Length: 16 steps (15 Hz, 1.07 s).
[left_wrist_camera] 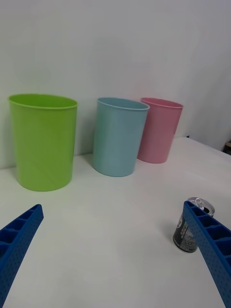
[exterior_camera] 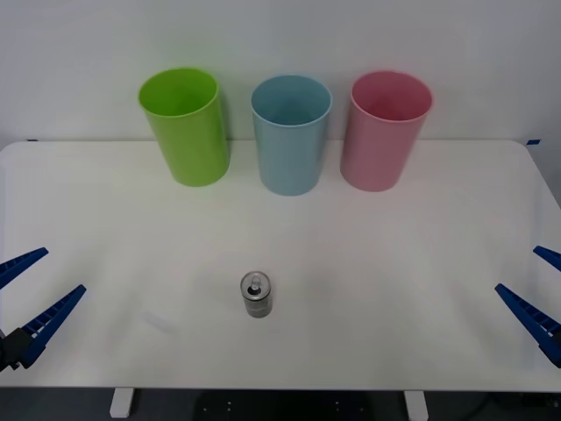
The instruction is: Grasp the object on the table and drop it into the matching bin: aluminum can to the light blue bin, PET bottle to the pink bin.
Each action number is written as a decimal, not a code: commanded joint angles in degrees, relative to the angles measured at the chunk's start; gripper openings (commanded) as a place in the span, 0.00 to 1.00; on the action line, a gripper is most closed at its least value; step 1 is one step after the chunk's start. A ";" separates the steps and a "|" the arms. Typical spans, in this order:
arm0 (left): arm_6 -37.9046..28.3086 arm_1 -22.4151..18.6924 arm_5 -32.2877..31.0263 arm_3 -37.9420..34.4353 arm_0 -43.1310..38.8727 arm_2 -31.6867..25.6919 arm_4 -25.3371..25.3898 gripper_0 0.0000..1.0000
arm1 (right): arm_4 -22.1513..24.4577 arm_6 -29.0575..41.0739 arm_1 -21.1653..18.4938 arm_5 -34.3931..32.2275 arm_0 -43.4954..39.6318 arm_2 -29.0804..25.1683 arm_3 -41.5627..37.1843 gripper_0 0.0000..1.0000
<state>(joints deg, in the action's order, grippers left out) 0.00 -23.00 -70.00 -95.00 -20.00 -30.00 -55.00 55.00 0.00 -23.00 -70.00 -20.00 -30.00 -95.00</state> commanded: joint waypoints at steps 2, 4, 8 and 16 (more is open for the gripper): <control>0.00 0.00 0.00 0.00 0.00 0.00 0.00 1.00 | 0.90 0.00 0.76 0.04 -0.92 -0.06 0.70 1.00; 0.00 0.00 0.00 0.00 0.00 0.00 0.00 1.00 | 0.90 0.26 -0.12 0.39 -1.44 0.29 0.08 1.00; 0.00 0.00 0.00 0.00 0.00 0.00 0.00 1.00 | 0.90 -0.35 -1.35 0.74 -2.15 1.96 0.08 1.00; 0.00 0.00 0.00 0.00 0.00 0.00 0.00 1.00 | 1.25 -4.66 -3.63 -1.10 -1.53 8.55 0.08 1.00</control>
<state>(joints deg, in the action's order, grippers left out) 0.00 -23.00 -70.00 -95.00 -20.00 -30.00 -55.00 56.07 -4.14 -26.51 -70.67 -21.77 -22.11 -94.88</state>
